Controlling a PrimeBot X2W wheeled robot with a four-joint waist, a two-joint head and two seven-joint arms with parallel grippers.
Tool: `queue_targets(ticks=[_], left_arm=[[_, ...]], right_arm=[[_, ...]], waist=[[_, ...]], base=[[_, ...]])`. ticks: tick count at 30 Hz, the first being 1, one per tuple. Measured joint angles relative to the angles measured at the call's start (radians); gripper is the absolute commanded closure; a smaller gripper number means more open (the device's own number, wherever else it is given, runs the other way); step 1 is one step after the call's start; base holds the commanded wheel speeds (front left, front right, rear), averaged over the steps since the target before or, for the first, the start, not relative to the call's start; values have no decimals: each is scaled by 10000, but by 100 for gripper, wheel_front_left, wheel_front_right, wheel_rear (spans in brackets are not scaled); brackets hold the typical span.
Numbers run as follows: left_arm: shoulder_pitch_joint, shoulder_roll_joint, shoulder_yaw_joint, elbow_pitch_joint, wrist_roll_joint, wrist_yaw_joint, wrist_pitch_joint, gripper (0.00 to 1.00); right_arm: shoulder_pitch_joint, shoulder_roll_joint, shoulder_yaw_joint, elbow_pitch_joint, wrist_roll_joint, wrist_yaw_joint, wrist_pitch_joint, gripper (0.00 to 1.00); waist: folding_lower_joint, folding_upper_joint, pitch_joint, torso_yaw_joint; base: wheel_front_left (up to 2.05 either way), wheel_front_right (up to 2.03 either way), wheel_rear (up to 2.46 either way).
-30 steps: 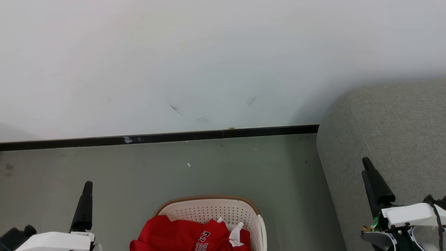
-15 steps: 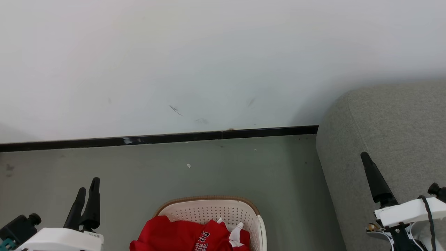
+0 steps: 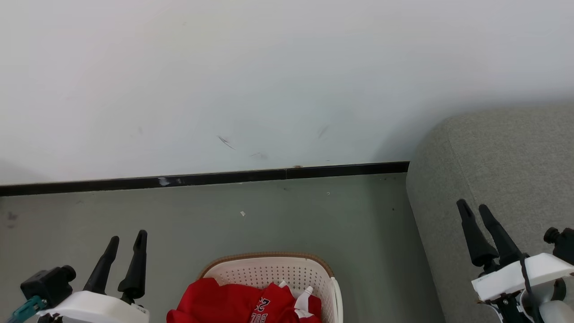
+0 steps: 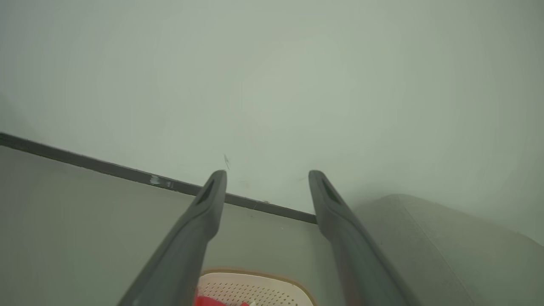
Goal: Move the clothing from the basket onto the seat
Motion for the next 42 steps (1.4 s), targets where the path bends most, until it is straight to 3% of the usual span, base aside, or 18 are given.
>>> queue_targets(ticks=[17,28,42], left_arm=[[-209,123,-268,-4,2228,569,-604,0],[-224,190,-430,-31,3609,604,-970,0],[-234,117,-328,21,3770,589,-1022,0]], right_arm=[[-118,546,-476,40,-3434,0,-437,0],[-147,826,-652,-31,-5344,0,-790,0],[-151,1037,-700,-54,-5730,0,-792,0]], waist=[[-2,0,26,-19],[-3,0,42,-15],[-4,0,59,-25]], base=[[0,0,0],[0,0,0],[0,0,0]])
